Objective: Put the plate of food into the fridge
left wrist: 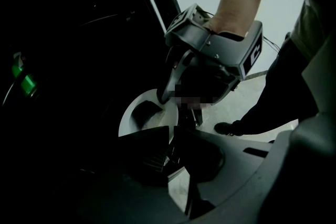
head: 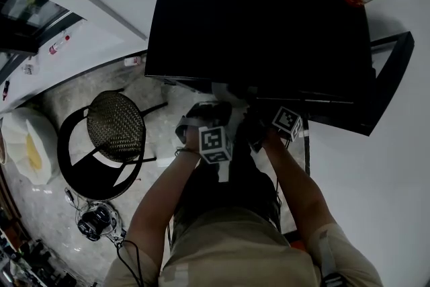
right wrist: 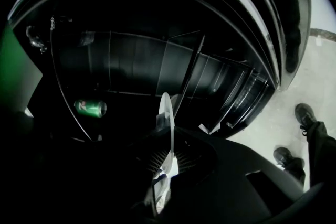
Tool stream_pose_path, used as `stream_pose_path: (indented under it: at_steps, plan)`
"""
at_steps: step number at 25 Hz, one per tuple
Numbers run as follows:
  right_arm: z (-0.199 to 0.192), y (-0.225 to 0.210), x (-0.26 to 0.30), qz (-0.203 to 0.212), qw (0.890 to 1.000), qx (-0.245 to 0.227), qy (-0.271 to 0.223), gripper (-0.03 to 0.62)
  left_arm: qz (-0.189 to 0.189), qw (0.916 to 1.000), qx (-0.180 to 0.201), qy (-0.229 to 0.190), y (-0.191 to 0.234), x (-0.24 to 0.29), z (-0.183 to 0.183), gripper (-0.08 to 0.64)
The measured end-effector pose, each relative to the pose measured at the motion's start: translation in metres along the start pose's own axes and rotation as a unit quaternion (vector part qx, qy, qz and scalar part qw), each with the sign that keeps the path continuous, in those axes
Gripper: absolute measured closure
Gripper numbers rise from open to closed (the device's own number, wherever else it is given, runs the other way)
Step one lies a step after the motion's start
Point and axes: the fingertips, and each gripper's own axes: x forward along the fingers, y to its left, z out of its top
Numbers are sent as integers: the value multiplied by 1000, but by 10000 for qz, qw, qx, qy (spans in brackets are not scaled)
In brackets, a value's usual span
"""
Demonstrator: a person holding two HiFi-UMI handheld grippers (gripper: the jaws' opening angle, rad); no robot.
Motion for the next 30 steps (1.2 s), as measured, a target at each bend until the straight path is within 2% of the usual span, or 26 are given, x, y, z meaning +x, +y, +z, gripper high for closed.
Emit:
stream_pose_path:
  at_steps: [8,19,24,30]
  plan:
    - [5,2,7,-132,9997,-187,104,563,-18,10000,-42,32,6,8,-2,528]
    - [7,-3,7,-433,9961,-687,334,560,-1,9999,-127,97,10,17,-3,528]
    - [5,2,5,-335,9960,-757,342,505,68,9997,-237,88,17,20,-2,528]
    - [11,-6,5,-591,9942,-863,233,531,74,9998,-170,27,17,20,0,528]
